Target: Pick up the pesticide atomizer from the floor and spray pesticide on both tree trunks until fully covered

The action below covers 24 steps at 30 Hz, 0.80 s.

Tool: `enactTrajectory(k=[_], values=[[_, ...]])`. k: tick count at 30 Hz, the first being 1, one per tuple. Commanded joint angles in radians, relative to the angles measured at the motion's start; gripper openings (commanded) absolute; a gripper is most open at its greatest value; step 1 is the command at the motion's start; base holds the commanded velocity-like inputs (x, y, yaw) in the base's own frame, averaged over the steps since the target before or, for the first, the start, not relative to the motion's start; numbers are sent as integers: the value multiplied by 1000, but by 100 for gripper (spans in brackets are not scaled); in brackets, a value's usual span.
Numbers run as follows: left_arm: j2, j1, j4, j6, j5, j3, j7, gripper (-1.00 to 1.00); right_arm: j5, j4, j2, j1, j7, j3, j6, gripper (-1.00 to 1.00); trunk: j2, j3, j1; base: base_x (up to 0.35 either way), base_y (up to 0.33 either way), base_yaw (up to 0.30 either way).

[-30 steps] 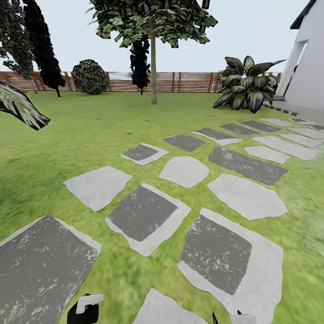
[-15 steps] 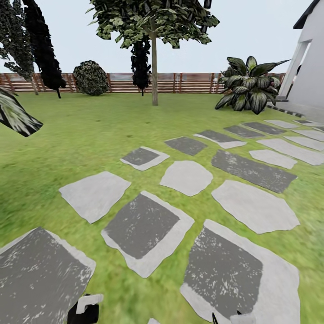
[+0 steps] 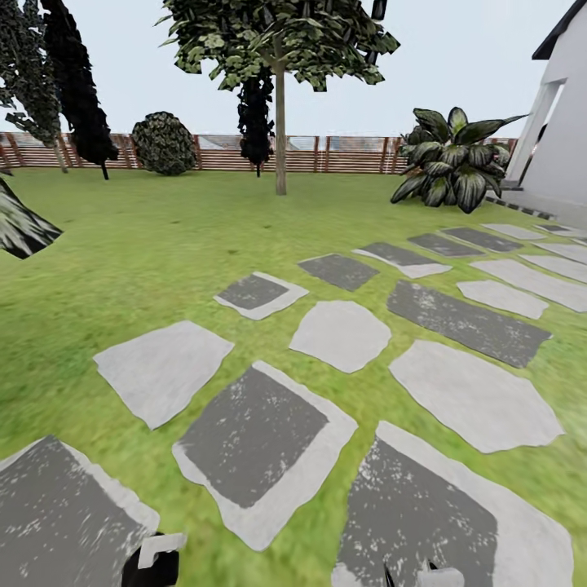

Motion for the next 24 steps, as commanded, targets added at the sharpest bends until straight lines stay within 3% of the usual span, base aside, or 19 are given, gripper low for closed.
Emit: enactTrajectory(k=[1,24], values=[[0,0,0,0,0,0,-1,-100,0,0,0,0,0,0,0,100,0,0,0,338,0,0],[1,0,0,0,1,2,0,-100,0,1,0,0,0,0,0,100,0,0,0,338,0,0]])
